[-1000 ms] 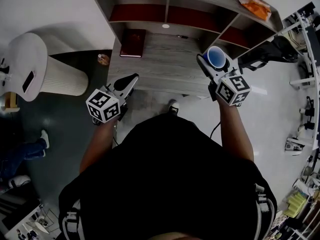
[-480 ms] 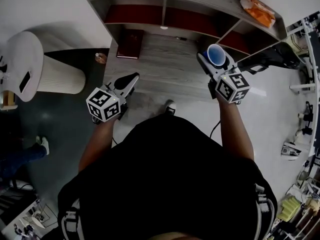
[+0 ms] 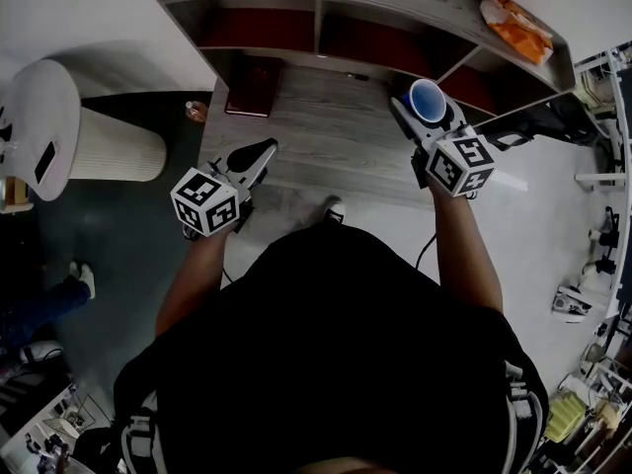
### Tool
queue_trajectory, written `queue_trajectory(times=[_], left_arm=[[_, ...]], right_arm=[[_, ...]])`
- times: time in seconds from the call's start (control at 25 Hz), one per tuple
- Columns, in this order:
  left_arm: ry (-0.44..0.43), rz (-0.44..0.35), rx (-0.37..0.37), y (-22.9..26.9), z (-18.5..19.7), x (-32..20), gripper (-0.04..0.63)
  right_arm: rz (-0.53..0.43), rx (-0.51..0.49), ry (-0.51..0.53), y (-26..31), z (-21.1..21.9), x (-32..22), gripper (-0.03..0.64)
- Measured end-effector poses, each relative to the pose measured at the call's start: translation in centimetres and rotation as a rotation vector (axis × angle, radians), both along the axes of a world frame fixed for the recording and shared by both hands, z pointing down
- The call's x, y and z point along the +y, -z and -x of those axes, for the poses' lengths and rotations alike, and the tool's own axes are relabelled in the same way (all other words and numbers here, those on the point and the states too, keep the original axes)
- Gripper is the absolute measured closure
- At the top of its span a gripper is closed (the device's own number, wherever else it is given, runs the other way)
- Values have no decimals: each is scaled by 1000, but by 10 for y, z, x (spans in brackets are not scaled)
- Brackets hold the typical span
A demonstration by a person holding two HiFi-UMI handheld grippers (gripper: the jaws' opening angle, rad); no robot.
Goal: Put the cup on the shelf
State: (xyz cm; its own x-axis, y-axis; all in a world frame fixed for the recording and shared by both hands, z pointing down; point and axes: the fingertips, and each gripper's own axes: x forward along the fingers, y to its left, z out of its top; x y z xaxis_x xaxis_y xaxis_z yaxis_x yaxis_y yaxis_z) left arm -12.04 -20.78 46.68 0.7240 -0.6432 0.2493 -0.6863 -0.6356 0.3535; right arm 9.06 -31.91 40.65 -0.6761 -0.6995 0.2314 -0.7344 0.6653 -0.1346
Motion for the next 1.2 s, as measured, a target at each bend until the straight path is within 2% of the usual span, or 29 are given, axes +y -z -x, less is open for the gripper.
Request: queue_trajectory(times=[0.64, 1.2], left_arm=[[14, 12, 0, -5, -22, -32, 575], [75, 35, 0, -12, -13, -47, 577]], right_arm=[[26, -17, 48, -14, 5, -57, 310], [41, 3, 62, -40, 24, -112, 310]])
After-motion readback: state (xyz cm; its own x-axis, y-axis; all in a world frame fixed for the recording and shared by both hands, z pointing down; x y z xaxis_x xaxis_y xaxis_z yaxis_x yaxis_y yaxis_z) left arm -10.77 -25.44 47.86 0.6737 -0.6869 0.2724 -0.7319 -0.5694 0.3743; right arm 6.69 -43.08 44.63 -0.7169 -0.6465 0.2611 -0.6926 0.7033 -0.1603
